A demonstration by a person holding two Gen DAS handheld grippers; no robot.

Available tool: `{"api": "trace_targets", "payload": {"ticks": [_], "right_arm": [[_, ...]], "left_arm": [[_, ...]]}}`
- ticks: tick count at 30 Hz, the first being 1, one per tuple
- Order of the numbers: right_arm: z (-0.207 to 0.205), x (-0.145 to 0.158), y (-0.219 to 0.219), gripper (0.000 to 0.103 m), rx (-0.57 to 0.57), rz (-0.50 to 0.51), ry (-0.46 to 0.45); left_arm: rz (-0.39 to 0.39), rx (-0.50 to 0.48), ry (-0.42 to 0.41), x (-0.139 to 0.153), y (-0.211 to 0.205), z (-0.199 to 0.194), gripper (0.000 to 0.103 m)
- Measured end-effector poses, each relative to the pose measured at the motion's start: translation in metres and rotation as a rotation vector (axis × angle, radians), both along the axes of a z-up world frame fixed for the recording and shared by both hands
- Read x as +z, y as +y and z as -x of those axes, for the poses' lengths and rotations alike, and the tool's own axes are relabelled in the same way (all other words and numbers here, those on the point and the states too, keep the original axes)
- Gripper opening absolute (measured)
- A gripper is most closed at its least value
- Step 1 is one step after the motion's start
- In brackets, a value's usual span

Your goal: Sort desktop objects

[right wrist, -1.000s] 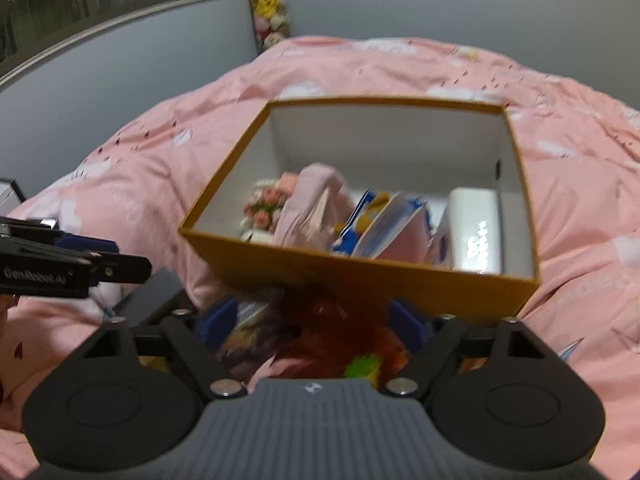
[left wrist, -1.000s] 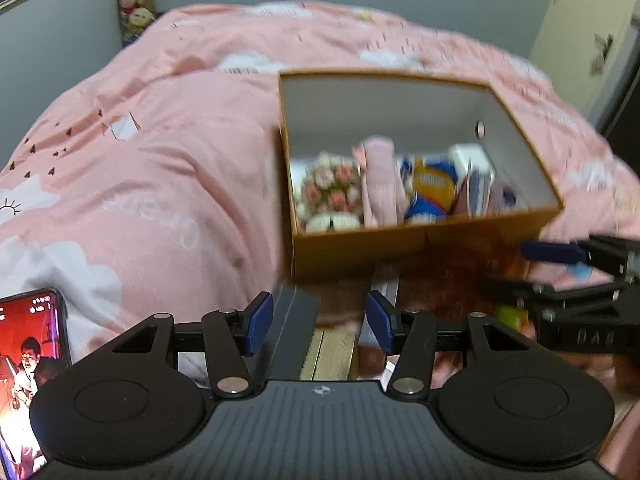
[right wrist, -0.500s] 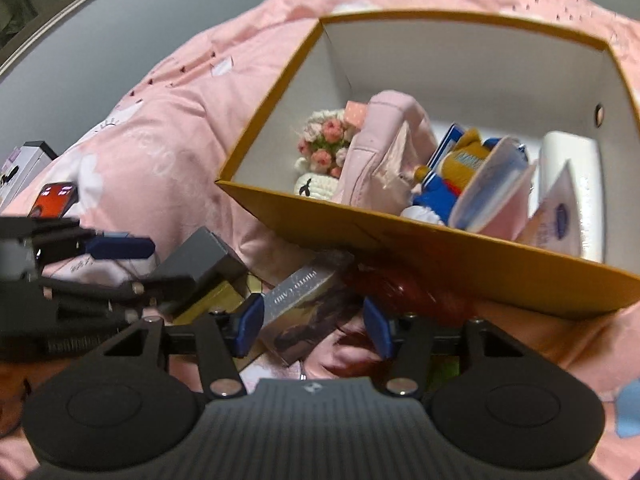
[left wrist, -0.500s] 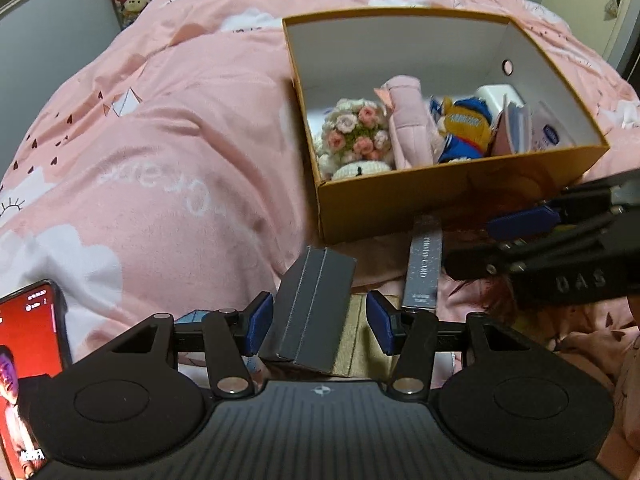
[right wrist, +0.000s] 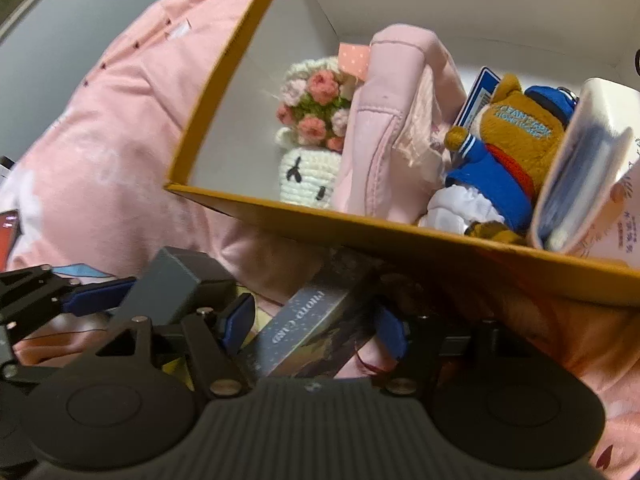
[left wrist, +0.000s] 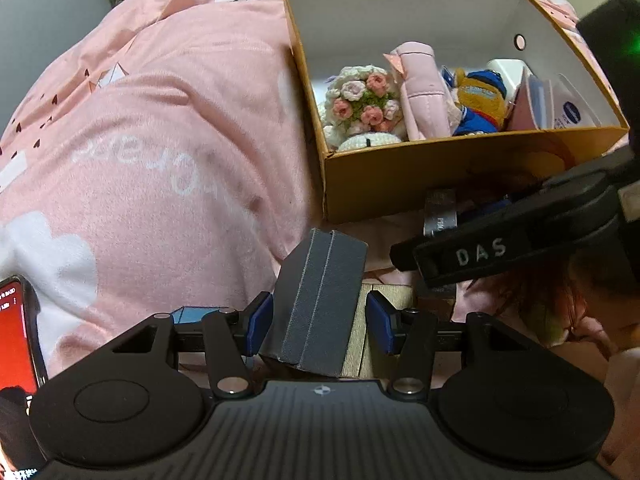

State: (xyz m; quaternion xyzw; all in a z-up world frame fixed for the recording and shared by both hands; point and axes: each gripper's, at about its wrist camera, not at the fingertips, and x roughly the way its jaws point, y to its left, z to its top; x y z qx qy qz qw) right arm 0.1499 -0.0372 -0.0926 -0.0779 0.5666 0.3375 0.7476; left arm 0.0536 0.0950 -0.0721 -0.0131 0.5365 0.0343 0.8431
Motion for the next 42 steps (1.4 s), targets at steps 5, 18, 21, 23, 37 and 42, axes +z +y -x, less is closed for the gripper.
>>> {"api": "trace_targets", "payload": {"ticks": [5, 18, 21, 23, 37, 42], "right_arm": [[-0.003, -0.003, -0.011, 0.060, -0.020, -0.011, 0.042], [-0.005, -0.011, -0.033, 0.042, -0.086, 0.007, 0.104], [-0.003, -0.005, -0.035, 0.034, -0.082, -0.003, 0.100], [-0.003, 0.000, -0.039, 0.028, -0.079, -0.016, 0.101], [-0.001, 0.076, -0.072, 0.025, 0.048, -0.233, 0.044], [0.000, 0.112, -0.078, 0.025, 0.094, -0.298, -0.002]], "left_arm": [[0.020, 0.021, 0.003, 0.000, 0.005, 0.000, 0.059], [-0.025, 0.078, 0.011, -0.003, 0.005, -0.010, 0.045], [-0.020, 0.084, -0.004, -0.001, 0.007, -0.007, 0.044], [-0.019, 0.092, -0.021, 0.002, 0.007, -0.005, 0.041], [-0.005, 0.092, -0.189, 0.051, -0.004, 0.004, 0.038], [0.064, 0.094, -0.258, 0.079, -0.004, -0.001, 0.038]]}}
